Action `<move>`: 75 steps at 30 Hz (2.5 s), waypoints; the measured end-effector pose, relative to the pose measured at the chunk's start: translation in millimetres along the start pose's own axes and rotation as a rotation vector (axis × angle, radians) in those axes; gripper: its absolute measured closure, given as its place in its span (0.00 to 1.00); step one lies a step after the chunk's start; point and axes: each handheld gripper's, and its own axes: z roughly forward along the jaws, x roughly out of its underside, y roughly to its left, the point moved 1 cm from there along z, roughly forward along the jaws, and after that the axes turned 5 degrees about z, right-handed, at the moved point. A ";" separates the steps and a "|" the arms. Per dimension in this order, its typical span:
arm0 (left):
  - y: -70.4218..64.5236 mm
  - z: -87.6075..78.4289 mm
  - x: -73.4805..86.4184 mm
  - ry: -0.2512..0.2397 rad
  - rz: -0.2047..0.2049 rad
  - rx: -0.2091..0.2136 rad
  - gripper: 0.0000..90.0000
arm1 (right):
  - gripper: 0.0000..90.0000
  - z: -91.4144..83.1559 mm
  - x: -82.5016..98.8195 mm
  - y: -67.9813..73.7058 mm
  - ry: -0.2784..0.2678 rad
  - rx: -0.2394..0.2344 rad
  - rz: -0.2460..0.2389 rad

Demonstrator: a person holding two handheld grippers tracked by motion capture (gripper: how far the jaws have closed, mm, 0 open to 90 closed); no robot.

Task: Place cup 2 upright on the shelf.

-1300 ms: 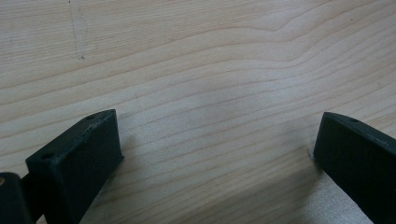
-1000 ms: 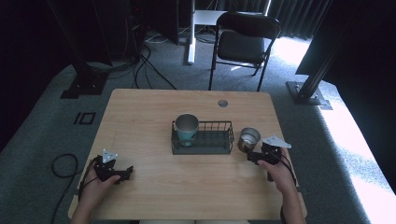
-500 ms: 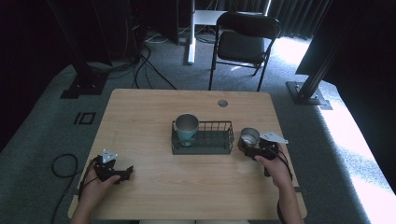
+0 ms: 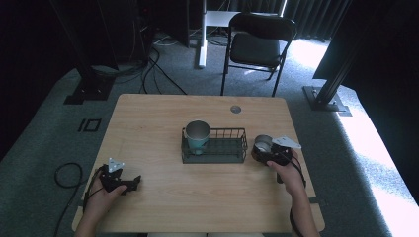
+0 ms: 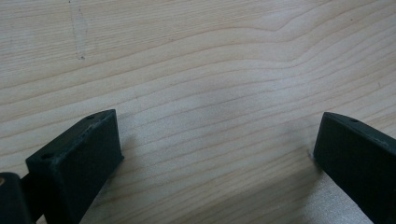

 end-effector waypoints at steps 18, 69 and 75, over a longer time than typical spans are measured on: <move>0.1 0.0 0.0 0.001 0.000 0.000 0.02 | 0.16 -15.2 -18.2 -1.3 0.017 0.019 0.011; 0.2 0.0 0.0 0.000 0.002 -0.001 0.02 | 0.16 -45.8 -116.4 78.1 -0.109 -0.155 -0.107; 0.1 0.0 0.0 0.000 0.000 0.000 0.02 | 0.16 -30.4 -111.9 92.1 -0.074 -0.190 -0.122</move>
